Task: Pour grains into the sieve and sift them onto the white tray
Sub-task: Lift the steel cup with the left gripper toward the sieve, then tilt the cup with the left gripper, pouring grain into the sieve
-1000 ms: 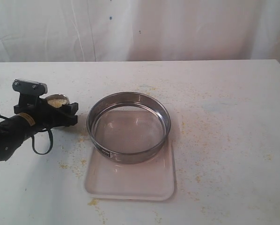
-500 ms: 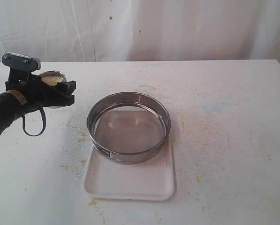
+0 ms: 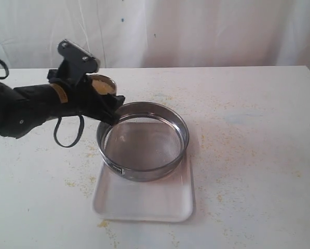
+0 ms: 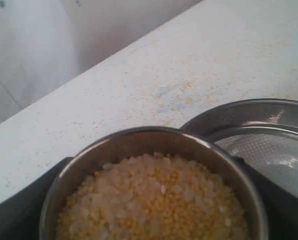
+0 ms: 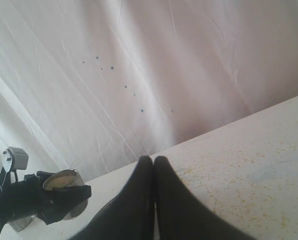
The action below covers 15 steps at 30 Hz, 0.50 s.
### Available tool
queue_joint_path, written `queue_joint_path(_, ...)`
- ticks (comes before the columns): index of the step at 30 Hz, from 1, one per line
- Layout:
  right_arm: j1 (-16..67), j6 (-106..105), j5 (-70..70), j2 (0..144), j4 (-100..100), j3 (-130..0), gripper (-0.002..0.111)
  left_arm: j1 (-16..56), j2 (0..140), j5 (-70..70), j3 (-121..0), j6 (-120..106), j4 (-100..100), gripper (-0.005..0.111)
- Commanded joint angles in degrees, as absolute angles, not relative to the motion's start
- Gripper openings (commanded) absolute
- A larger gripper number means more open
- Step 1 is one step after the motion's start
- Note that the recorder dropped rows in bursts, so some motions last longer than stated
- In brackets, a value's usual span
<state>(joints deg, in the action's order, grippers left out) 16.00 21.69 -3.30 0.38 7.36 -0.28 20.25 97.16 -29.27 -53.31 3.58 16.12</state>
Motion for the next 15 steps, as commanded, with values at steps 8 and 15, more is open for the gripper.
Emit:
queue_joint_path(8, 16.0, 21.6, -3.88, 0.0, 7.23, 0.0, 0.0, 28.11, 100.17, -3.14, -66.75, -14.62, 22.66, 0.0)
queue_joint_path(15, 16.0, 21.6, -3.88, 0.0, 7.23, 0.0, 0.0, 30.48, 103.89, 9.25, -72.13, -18.44, 32.11, 0.0)
